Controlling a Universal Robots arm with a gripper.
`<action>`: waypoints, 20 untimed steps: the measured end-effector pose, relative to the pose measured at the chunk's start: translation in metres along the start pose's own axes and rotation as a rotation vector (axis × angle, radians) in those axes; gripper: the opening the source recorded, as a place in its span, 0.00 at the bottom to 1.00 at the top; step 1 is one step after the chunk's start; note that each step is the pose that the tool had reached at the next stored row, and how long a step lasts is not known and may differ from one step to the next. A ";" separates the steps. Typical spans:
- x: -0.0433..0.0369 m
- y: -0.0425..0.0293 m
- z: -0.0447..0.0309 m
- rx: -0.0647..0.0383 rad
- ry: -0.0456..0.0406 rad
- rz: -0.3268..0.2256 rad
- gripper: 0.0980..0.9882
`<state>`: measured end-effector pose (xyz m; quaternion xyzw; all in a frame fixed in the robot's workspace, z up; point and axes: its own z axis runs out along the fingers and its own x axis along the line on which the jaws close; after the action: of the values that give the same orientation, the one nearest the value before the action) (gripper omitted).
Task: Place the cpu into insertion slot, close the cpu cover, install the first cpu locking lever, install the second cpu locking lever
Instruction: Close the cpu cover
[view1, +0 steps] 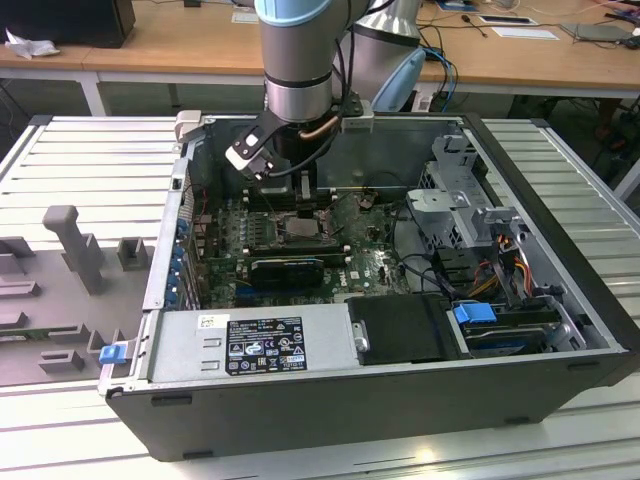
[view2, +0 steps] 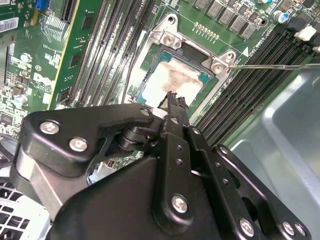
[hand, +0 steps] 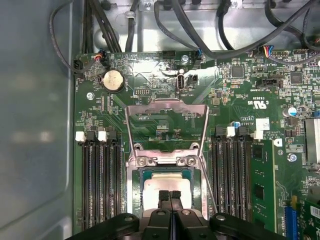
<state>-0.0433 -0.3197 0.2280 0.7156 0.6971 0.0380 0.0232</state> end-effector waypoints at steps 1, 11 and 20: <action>0.0000 0.0004 -0.0010 0.000 0.0003 0.000 0.01; 0.0003 0.0046 -0.0052 0.011 0.0001 0.001 0.01; 0.0006 0.0053 -0.0129 0.011 0.0001 0.001 0.01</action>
<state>-0.0392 -0.3195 0.2413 0.7159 0.6971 0.0343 0.0193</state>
